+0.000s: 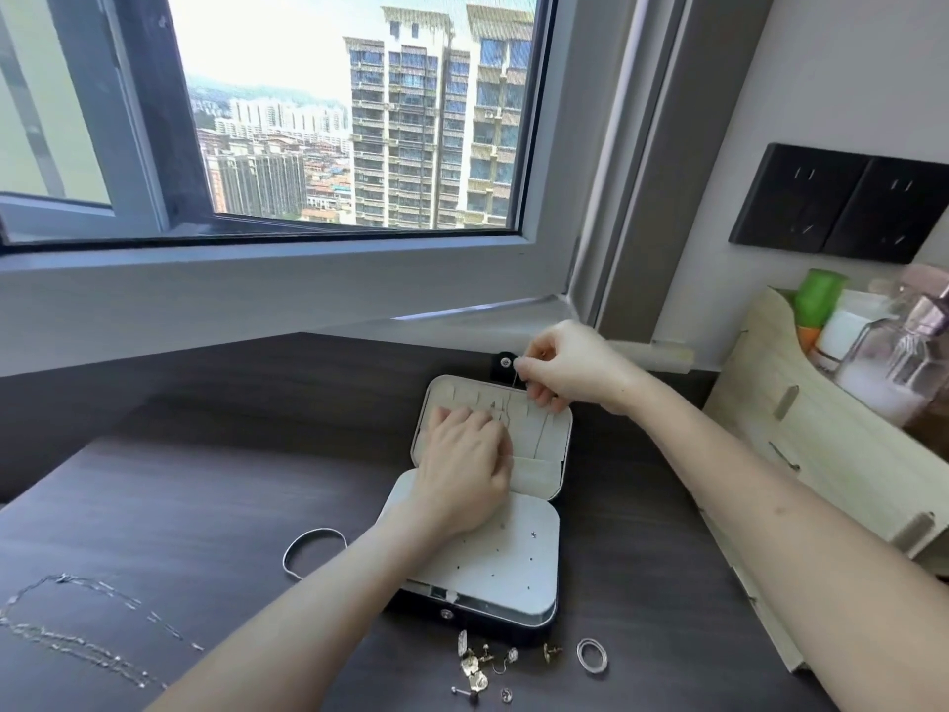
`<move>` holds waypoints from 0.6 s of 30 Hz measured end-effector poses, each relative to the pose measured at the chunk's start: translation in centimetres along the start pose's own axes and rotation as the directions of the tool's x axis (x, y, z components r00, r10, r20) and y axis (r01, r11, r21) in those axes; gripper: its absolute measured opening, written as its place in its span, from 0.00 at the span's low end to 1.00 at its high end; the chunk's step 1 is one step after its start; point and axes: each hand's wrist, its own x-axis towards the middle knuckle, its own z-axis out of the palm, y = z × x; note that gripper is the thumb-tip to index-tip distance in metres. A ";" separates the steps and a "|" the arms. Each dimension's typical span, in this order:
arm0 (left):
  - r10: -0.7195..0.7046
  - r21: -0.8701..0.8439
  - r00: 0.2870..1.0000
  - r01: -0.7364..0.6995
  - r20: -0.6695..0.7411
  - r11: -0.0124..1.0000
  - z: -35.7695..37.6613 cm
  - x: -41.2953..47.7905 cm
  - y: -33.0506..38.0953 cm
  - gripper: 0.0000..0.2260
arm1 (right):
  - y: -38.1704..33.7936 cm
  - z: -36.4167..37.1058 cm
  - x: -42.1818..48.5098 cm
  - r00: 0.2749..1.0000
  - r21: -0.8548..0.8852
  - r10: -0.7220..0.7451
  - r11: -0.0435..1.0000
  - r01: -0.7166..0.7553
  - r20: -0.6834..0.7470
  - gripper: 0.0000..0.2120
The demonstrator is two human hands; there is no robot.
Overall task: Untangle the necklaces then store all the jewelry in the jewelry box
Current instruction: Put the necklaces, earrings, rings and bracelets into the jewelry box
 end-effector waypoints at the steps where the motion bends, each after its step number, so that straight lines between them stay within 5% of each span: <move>1: -0.004 0.004 1.000 0.004 -0.005 1.000 -0.1 0.0 0.0 0.08 | 0.3 0.4 -0.1 1.000 -0.048 -0.001 0.999 0.001 0.002 0.11; 8: -0.153 0.042 0.983 0.158 -0.103 0.987 -0.6 1.2 0.0 0.13 | 1.6 2.1 -0.8 0.991 -0.352 -0.100 0.934 0.062 -0.091 0.10; 18: -0.314 -0.206 0.949 0.303 -0.024 0.930 -0.6 3.1 0.5 0.11 | 2.4 1.9 -1.2 0.991 -0.134 -0.054 0.990 0.038 -0.119 0.09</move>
